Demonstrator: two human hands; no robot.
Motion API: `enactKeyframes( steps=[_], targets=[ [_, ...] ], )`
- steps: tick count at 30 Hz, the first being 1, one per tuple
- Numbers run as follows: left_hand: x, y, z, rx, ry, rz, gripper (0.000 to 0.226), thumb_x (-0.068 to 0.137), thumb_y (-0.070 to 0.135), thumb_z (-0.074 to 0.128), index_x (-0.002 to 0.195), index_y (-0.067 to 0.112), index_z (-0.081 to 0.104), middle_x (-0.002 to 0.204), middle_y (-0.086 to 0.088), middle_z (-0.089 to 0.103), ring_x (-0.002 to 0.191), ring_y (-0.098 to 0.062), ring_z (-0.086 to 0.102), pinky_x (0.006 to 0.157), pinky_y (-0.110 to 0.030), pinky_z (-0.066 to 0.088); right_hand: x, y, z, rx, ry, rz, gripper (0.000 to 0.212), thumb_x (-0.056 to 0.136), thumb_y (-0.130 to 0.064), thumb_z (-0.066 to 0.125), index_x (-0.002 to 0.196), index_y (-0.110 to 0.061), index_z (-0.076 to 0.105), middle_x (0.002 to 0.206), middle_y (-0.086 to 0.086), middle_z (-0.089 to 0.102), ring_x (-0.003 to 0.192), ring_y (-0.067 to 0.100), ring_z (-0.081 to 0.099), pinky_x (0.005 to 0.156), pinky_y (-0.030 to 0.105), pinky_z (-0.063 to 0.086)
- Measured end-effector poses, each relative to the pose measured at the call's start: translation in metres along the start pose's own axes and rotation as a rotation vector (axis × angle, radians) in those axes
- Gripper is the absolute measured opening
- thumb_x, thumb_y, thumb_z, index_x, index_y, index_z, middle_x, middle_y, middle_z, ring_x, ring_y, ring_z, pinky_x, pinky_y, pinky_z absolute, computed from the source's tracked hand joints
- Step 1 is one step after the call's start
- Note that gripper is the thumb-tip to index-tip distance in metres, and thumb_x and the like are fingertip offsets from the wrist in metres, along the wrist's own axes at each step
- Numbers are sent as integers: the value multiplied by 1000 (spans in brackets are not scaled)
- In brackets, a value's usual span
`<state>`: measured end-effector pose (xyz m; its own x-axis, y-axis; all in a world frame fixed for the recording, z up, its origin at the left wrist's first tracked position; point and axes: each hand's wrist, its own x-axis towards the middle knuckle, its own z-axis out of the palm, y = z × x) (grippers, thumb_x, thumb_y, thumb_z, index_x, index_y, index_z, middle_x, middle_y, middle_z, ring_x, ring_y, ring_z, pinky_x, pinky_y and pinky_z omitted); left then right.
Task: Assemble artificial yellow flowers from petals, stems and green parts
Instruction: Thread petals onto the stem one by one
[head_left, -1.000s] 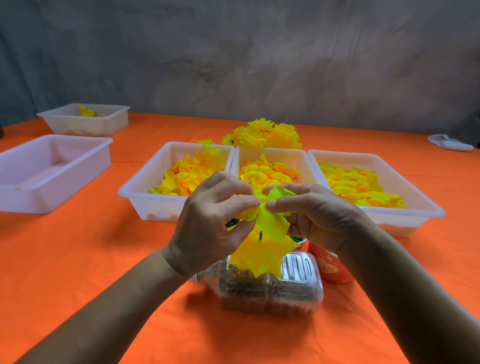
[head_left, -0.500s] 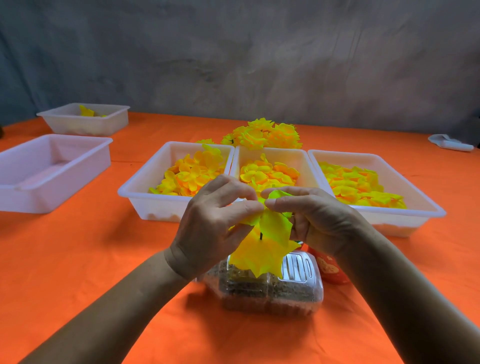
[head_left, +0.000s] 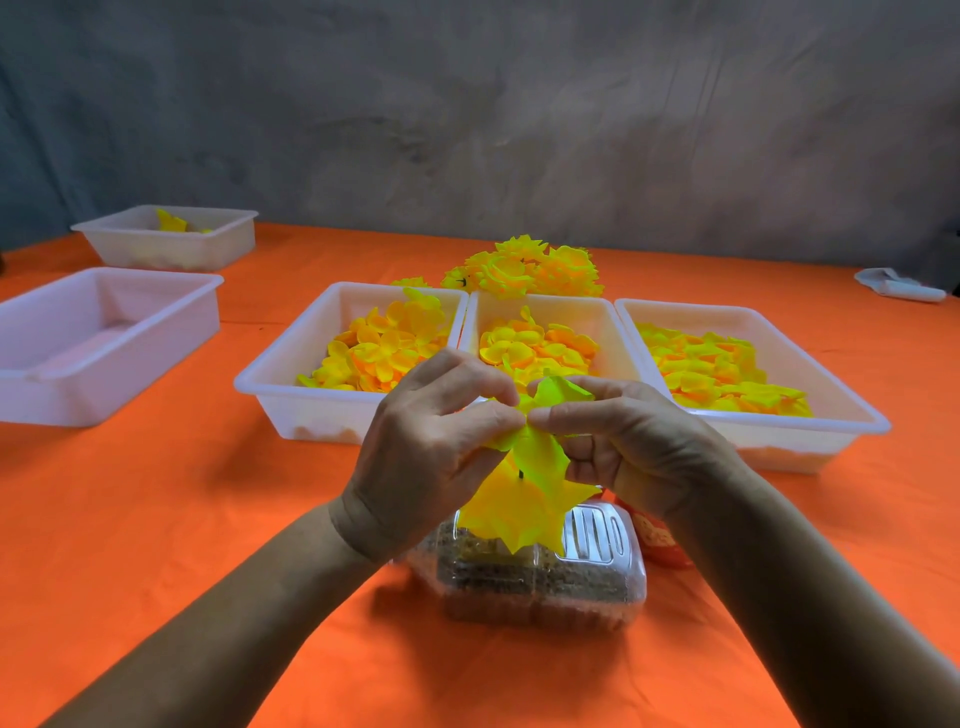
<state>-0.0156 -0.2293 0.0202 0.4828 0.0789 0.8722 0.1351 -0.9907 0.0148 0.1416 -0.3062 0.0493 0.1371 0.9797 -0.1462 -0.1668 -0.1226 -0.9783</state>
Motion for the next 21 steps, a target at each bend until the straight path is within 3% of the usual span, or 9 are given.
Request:
enactKeyframes(
  steps=[6,11,21],
  targets=[
    [-1,1,0,-9,-8,-5,3,74,-5,70,71,-3,71,84,-13,68,76,-31,59,68,-38,49,0,2,1,51,-4,6,45,51,-7,70,96,-6,65,74,9,71,54,18,68,50,24,55],
    [-2,0,0,-16,-24,8,4,76,-4,70,73,-3,71,83,-13,68,76,-32,59,67,-40,49,-1,1,0,52,12,10,40,50,-5,69,90,-7,63,75,11,71,56,20,69,58,31,57],
    [-2,0,-2,4,-26,28,5,75,-6,69,74,-2,71,84,-13,68,77,-31,60,66,-41,48,0,0,2,-4,42,-11,48,48,-4,71,95,-8,63,74,10,71,58,20,69,58,32,57]
  ],
)
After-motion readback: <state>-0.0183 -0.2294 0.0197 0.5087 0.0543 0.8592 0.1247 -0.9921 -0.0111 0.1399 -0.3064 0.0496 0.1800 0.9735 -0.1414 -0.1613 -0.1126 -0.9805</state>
